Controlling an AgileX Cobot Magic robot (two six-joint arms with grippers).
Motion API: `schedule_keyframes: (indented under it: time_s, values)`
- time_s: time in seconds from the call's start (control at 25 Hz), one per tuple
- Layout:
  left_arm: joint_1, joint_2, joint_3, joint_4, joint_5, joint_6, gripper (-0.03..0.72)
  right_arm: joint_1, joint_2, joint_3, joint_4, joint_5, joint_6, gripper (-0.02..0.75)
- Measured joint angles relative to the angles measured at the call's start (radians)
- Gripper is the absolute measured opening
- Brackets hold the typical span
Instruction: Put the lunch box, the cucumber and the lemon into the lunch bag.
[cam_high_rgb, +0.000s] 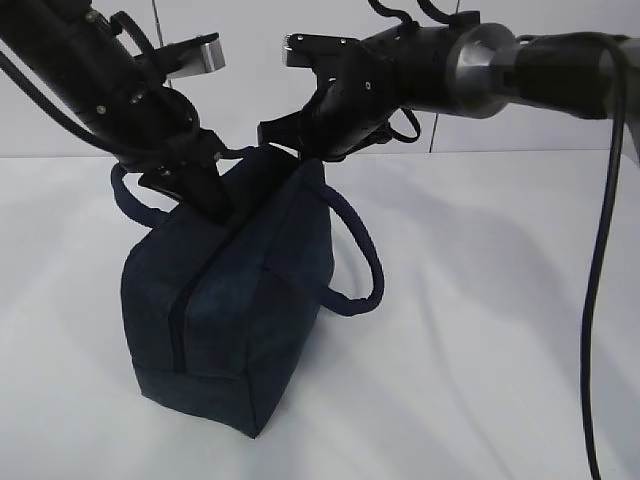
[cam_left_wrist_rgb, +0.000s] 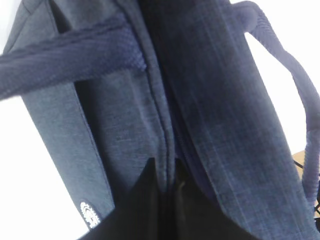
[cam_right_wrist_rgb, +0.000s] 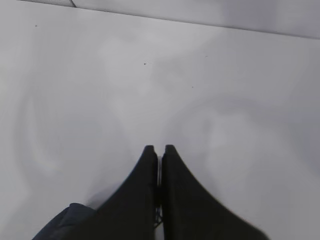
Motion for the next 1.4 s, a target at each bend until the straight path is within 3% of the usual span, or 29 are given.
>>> schedule_keyframes:
  time_s: [0.28,1.4]
  values:
    - [-0.001,0.0,0.0,0.012,0.017,0.0,-0.003,-0.008,0.004,-0.002,0.124,0.052,-0.003,-0.013]
    - [-0.001,0.0,0.0,0.018,0.026,0.0,-0.003,-0.034,0.021,-0.013,0.226,0.113,-0.035,-0.013]
